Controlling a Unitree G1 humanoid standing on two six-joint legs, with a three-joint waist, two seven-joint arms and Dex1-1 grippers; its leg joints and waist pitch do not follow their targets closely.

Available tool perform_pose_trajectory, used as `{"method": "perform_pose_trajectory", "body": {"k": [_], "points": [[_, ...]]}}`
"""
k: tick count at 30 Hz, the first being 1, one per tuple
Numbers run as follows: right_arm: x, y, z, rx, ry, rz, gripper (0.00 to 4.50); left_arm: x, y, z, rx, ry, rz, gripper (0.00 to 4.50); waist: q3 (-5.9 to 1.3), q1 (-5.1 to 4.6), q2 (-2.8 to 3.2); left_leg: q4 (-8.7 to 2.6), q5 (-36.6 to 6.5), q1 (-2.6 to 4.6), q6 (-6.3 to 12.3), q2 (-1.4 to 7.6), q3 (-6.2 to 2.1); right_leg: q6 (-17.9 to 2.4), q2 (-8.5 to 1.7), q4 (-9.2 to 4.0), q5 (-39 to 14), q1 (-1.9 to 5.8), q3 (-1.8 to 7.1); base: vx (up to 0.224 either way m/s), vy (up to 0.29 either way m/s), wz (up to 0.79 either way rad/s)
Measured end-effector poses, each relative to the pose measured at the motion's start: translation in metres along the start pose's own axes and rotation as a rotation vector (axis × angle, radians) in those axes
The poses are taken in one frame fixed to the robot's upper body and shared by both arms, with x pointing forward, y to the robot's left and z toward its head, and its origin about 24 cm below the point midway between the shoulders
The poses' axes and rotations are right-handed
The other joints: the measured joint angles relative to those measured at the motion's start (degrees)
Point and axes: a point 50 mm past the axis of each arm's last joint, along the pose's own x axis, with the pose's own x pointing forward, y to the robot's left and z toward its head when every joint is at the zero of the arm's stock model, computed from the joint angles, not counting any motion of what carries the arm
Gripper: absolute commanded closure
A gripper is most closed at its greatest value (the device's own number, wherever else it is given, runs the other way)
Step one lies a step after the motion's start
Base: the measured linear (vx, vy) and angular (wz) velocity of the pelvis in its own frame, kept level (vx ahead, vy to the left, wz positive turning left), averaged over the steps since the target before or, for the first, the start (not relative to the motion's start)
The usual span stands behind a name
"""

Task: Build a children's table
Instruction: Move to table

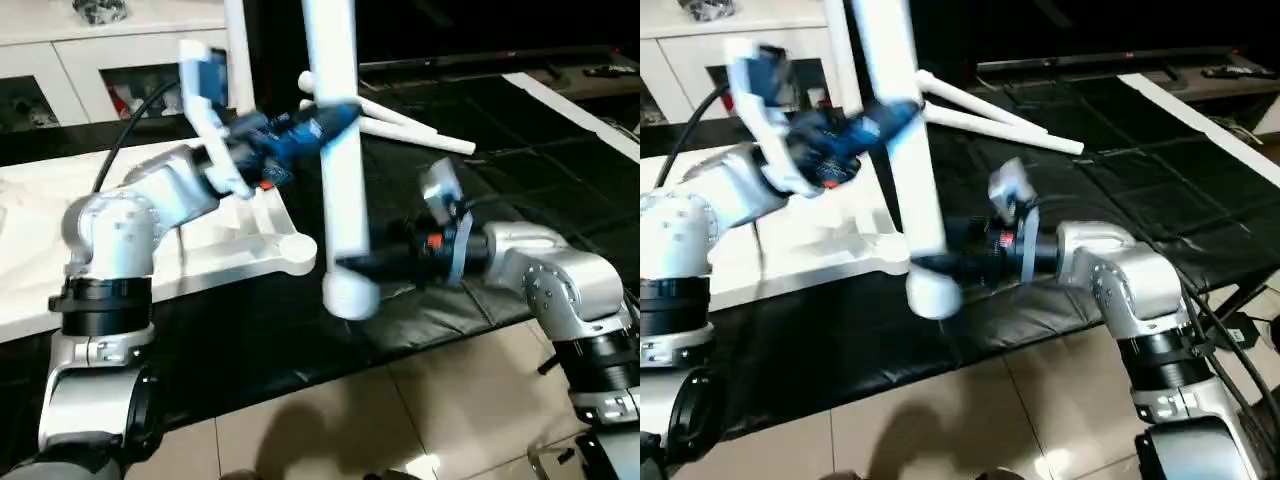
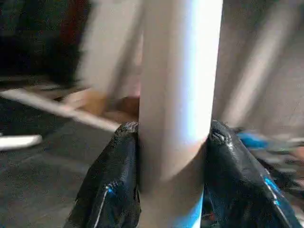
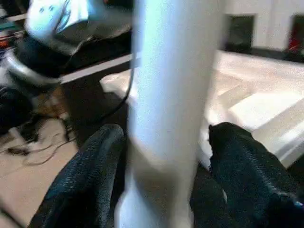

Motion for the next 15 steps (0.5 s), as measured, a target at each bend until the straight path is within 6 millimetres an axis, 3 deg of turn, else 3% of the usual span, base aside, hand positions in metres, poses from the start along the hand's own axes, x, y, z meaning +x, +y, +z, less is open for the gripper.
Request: {"method": "perform_pose_trajectory", "body": {"k": [6,15], "points": [[0.002,-0.002,-0.001,-0.004,-0.003,-0.054,0.96,0.008,0.009,0.004,0.114,0.026,0.214,2.76,0.00,-0.07,0.00,0.00,0.0,0.03,-0.01,0.00,0.00,0.0,0.00,0.02,0.0,0.01,0.00,0.000,0.000,0.00],[0.009,-0.022,-0.021,0.092,0.037,-0.262,0.96,0.020,0.004,0.001,0.116,0.000,0.238,2.76,0.00,-0.35,0.00,0.00,0.0,0.00,-0.03,0.00,0.00,0.0,0.01,0.01,0.0,-0.01,0.00,0.000,0.000,0.00]]}}
